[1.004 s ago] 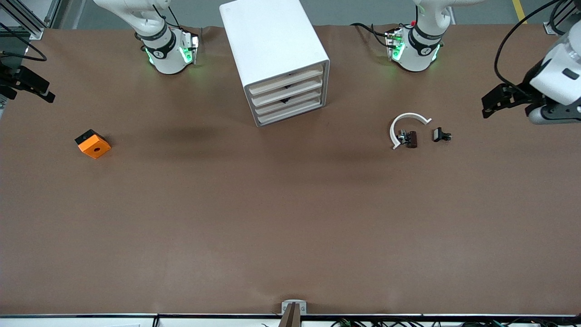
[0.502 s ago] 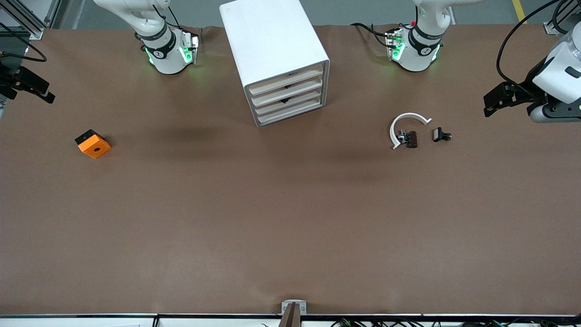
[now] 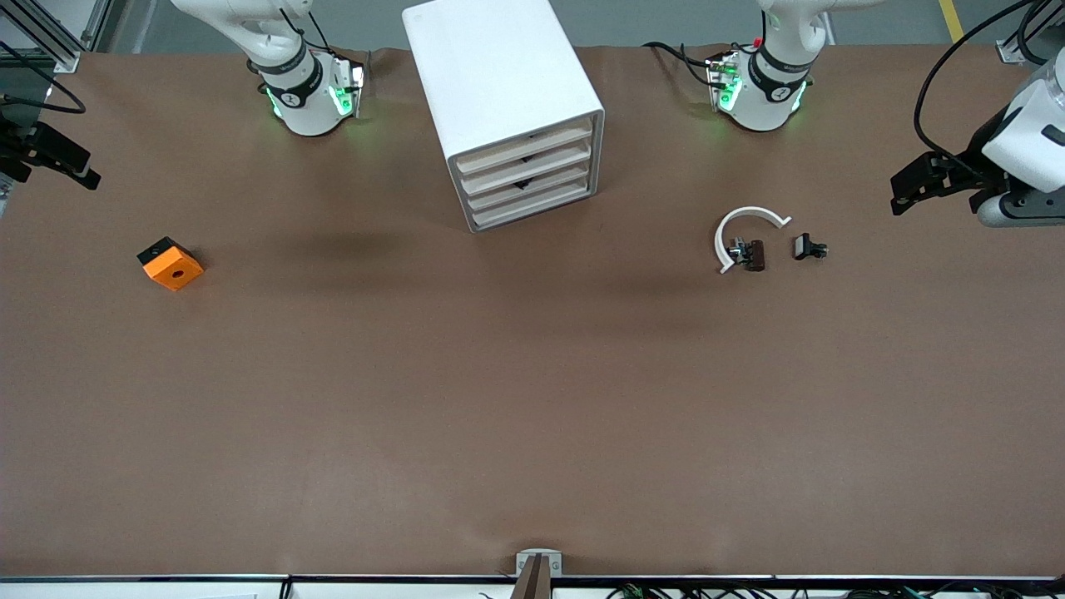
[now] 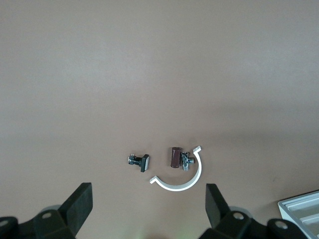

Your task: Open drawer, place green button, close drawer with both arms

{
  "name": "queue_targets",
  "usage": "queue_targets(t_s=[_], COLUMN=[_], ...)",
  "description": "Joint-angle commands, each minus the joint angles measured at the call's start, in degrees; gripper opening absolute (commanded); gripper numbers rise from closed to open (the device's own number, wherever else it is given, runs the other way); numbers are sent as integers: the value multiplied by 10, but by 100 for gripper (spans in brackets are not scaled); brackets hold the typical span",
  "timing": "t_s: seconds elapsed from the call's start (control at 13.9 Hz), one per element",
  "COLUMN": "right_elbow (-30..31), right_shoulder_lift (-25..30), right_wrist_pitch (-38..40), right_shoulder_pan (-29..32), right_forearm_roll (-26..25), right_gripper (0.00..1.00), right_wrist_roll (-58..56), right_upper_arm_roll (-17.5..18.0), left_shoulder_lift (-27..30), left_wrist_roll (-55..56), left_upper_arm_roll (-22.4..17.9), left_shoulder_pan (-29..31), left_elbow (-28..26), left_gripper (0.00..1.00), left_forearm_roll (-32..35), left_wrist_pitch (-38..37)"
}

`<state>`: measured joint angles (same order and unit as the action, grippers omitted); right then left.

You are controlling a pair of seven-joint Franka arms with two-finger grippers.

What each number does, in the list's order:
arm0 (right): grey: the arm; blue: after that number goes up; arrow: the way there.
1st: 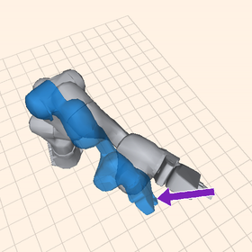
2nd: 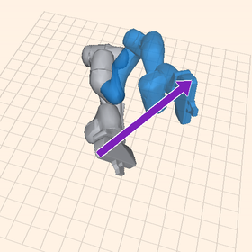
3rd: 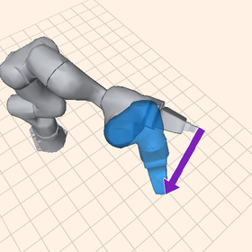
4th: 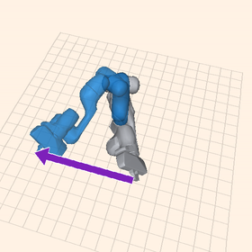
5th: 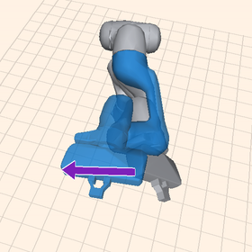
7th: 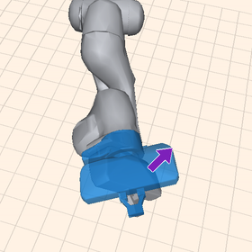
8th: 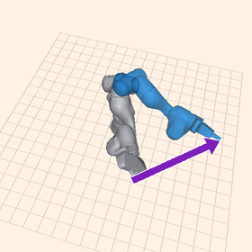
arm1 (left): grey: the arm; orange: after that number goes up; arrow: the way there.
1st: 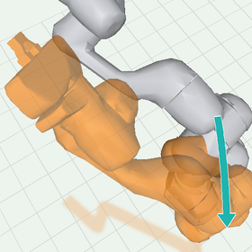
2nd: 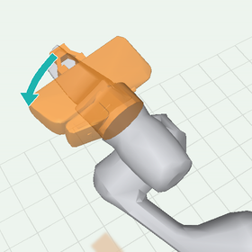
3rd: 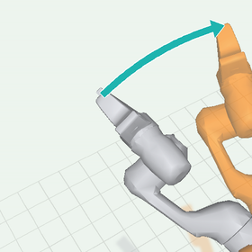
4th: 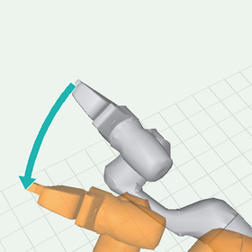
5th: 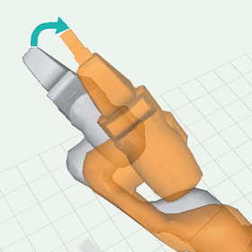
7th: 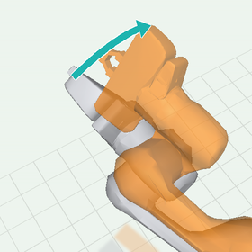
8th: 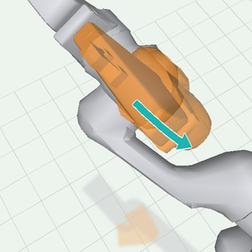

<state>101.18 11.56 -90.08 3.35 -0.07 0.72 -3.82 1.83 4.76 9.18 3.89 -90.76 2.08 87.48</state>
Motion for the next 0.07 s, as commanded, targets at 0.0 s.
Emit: queue_targets(t_s=[0.0], right_elbow=[11], right_shoulder_lift=[13], right_wrist_pitch=[-7], right_shoulder_pan=[3], right_forearm_roll=[1], right_gripper=[100], right_wrist_roll=[10], right_upper_arm_roll=[2], left_shoulder_lift=[-4], left_wrist_roll=[2], left_upper_arm_roll=[2], left_shoulder_pan=[2], left_elbow=[16], left_gripper=[100], left_forearm_roll=[-5], left_wrist_pitch=[-7])
